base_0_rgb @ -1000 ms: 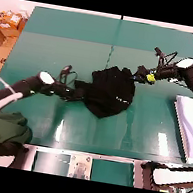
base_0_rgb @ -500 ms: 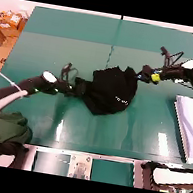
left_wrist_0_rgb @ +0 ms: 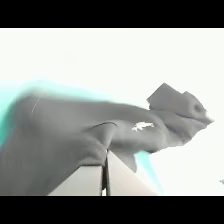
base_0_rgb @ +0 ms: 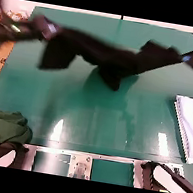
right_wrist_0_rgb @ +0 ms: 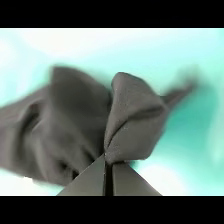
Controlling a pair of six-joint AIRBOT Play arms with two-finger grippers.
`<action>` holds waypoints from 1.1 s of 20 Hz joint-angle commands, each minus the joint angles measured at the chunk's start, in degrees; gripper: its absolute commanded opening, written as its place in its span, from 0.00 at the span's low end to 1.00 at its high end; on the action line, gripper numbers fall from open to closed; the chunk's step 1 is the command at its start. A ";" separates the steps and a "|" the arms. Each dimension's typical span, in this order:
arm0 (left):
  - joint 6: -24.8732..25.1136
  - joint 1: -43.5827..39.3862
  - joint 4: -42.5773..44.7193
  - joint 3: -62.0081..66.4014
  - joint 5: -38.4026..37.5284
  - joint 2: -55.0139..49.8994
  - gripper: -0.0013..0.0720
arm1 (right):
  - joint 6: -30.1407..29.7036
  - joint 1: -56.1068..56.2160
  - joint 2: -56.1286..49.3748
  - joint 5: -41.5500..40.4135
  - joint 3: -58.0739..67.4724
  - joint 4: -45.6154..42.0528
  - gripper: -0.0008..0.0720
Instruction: Fold the shirts.
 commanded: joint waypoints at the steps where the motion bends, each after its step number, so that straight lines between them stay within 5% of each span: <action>1: 0.72 3.10 0.50 12.37 -1.68 6.80 0.04 | 2.19 -3.67 11.63 -0.57 6.99 0.09 0.03; 9: 0.96 3.10 8.52 33.66 -4.66 6.86 0.05 | 3.98 -4.83 20.79 -16.41 20.41 -2.10 0.03; 13: -4.61 3.10 19.80 31.91 -7.63 4.22 0.05 | 5.18 -4.63 11.41 -10.99 20.33 -1.07 0.03; 22: -6.99 3.10 21.40 8.31 -15.02 -18.45 0.05 | 3.15 10.38 -21.22 -9.75 16.20 -0.57 0.03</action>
